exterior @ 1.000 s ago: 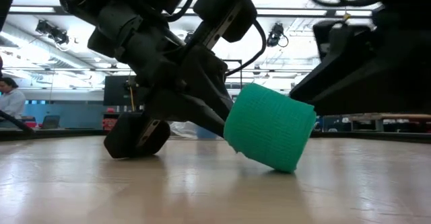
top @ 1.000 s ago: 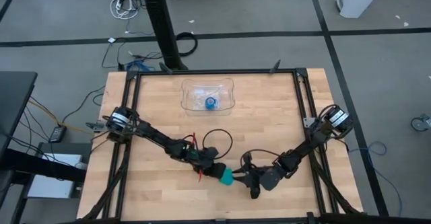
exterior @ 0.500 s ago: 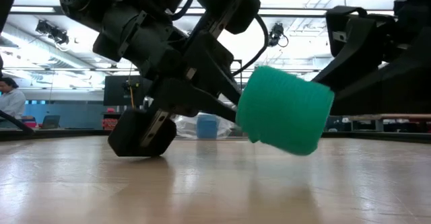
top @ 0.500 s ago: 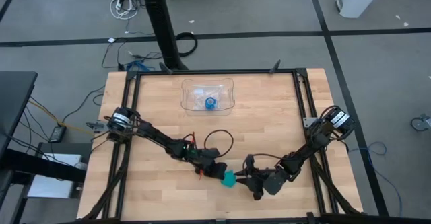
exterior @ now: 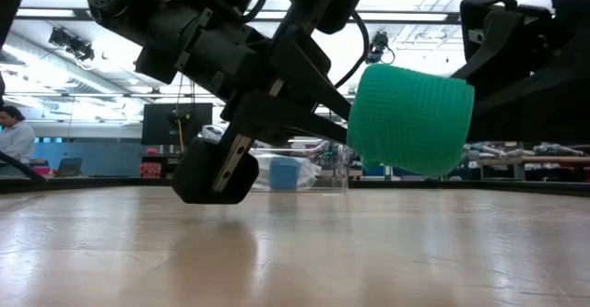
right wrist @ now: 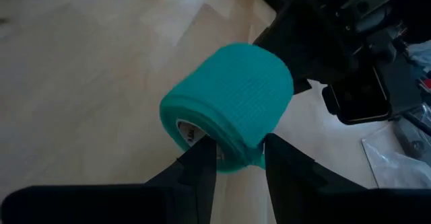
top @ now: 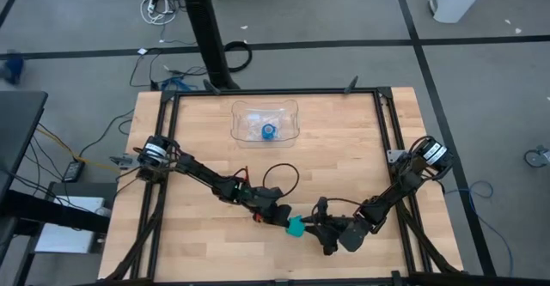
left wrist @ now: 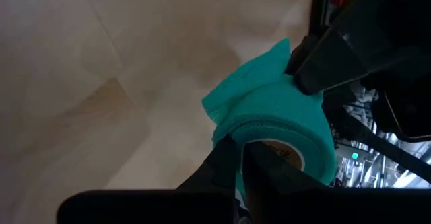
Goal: Roll bandage
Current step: Roll the green bandage
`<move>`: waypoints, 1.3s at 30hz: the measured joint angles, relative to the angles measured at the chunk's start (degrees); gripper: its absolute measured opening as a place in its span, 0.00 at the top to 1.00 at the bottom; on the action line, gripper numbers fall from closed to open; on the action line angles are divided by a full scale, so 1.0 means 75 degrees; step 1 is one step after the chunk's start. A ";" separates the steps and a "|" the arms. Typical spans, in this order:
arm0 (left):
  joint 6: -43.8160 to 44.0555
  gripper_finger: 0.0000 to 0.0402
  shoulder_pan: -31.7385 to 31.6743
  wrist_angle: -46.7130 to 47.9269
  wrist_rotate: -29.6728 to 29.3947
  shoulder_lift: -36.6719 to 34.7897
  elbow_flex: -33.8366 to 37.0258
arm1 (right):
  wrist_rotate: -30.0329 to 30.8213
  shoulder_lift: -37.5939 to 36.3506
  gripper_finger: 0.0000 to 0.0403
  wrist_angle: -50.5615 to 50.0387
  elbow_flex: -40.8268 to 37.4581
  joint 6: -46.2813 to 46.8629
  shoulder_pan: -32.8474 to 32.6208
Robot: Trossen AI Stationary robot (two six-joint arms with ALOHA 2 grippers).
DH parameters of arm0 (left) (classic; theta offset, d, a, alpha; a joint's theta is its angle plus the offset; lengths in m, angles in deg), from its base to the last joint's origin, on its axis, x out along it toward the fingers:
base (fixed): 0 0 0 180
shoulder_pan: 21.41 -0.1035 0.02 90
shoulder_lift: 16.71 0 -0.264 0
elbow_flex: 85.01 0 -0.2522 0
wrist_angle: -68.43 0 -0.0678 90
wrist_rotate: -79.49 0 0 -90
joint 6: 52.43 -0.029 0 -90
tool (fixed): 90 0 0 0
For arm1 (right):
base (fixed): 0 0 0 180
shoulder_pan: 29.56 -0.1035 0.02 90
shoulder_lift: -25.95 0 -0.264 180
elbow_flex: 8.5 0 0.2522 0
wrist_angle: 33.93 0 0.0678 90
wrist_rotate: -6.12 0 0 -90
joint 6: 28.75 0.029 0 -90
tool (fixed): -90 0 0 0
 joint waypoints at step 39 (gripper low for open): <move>-0.1671 0.56 -0.0092 0.0606 0.0169 -0.0170 0.0309 | -0.0581 0.0000 1.00 -0.0602 0.0015 0.2187 0.0190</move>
